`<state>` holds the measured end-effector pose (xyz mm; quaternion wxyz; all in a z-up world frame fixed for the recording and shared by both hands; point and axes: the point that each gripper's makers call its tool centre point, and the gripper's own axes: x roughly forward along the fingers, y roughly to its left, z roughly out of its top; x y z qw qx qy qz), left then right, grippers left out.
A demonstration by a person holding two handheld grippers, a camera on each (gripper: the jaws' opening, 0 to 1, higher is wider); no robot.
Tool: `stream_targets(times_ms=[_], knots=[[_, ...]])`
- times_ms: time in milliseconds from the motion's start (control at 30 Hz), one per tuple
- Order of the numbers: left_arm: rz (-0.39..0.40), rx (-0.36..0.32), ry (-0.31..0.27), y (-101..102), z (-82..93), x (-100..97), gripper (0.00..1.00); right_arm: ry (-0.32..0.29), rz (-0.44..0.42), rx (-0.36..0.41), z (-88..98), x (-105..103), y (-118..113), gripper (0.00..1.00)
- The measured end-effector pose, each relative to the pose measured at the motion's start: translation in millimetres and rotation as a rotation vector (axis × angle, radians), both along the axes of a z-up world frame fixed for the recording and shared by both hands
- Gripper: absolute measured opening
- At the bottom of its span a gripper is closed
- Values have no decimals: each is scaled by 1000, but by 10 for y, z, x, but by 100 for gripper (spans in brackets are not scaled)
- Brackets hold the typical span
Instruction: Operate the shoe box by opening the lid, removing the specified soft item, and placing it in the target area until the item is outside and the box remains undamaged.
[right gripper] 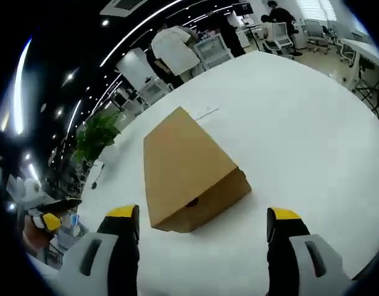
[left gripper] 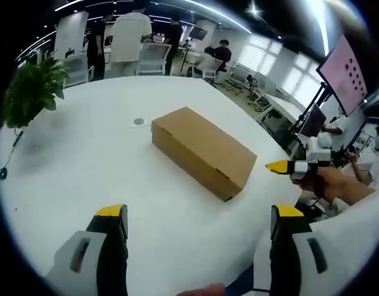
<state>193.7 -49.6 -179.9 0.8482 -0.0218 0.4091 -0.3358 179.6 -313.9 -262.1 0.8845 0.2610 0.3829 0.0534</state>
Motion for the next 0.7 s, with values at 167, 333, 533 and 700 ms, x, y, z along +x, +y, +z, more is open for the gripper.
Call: stream_targets(times_ms=[167,333,533,700], knots=[[-2,1,1,17,2,-11,98,25,-55,70,-84,39,25,85],[1,1,-1,51,8,4,98,51,-97,126,-160,59,44,81],[12,-18,7,68,33,8,97,87,-188,286,-239,105,118,78],[17,-20,10,88,32,-7,97,94,-191,281,-291,117,145,78]])
